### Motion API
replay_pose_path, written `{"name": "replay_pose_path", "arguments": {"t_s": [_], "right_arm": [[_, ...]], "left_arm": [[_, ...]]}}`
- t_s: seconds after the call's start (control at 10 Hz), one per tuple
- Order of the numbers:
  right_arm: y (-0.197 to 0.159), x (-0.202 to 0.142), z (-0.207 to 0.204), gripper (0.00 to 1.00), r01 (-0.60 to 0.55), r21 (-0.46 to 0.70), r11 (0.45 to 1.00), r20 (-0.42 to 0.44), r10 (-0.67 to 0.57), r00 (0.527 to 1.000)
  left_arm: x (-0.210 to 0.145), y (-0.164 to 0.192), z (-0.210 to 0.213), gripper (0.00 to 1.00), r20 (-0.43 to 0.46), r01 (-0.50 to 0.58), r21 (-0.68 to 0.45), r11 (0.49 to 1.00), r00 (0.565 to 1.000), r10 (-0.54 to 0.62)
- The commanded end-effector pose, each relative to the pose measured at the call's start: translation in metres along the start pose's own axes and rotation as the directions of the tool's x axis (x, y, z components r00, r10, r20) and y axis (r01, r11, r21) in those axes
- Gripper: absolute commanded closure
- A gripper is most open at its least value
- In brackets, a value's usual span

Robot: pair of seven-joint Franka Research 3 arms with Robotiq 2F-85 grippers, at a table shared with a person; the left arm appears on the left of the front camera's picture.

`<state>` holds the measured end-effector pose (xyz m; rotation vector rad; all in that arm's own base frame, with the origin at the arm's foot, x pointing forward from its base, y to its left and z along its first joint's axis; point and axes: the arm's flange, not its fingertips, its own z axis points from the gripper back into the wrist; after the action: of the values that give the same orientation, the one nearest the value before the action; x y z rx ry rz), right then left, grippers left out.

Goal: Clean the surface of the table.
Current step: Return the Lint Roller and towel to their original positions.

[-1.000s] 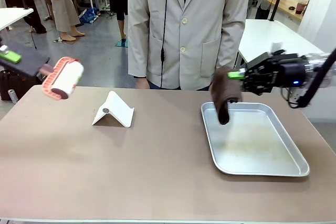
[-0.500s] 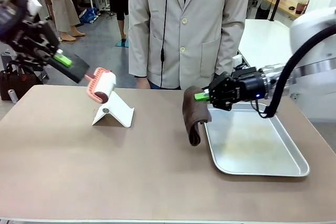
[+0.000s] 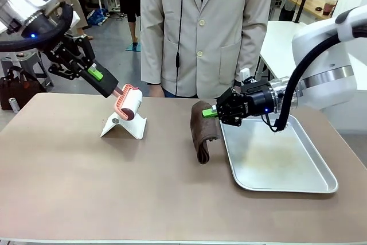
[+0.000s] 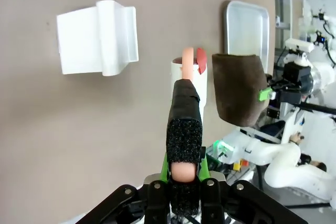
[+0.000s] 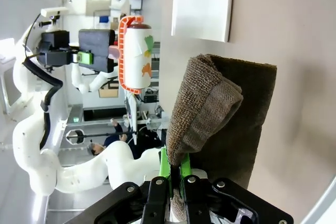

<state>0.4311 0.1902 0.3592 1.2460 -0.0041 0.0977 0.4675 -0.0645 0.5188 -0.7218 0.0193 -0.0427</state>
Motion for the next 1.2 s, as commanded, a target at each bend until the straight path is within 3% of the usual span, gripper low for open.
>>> {"name": "replay_pose_path", "arguments": {"t_s": [0.0,0.3,0.4,0.5,0.9,1.1], "right_arm": [[0.004,-0.005,-0.002,0.93,0.008,-0.002,1.000,-0.003,-0.008,1.000],[-0.001,-0.002,-0.001,0.93,0.003,-0.001,1.000,-0.004,-0.003,1.000],[0.003,0.010,-0.014,0.93,-0.097,-0.014,0.995,0.094,0.098,0.991],[0.007,0.019,-0.030,0.93,-0.138,0.010,0.990,0.107,0.136,0.985],[0.003,0.042,-0.060,0.93,-0.078,0.060,0.995,0.186,0.066,0.980],[-0.002,0.045,-0.071,0.93,-0.065,0.045,0.997,0.147,0.057,0.987]], "left_arm": [[-0.002,-0.001,0.001,0.79,0.026,-0.023,0.010,1.000,0.999,0.023],[-0.002,-0.001,0.001,0.79,0.026,-0.023,0.010,1.000,0.999,0.023],[0.002,0.002,0.001,0.79,0.008,-0.009,0.002,1.000,1.000,0.009],[0.009,-0.005,-0.016,0.79,0.062,-0.008,0.028,1.000,0.998,0.006],[0.031,-0.006,-0.048,0.79,0.115,-0.043,0.098,0.994,0.993,0.031],[0.041,-0.001,-0.062,0.79,0.079,-0.023,0.132,0.991,0.997,0.012]]}}
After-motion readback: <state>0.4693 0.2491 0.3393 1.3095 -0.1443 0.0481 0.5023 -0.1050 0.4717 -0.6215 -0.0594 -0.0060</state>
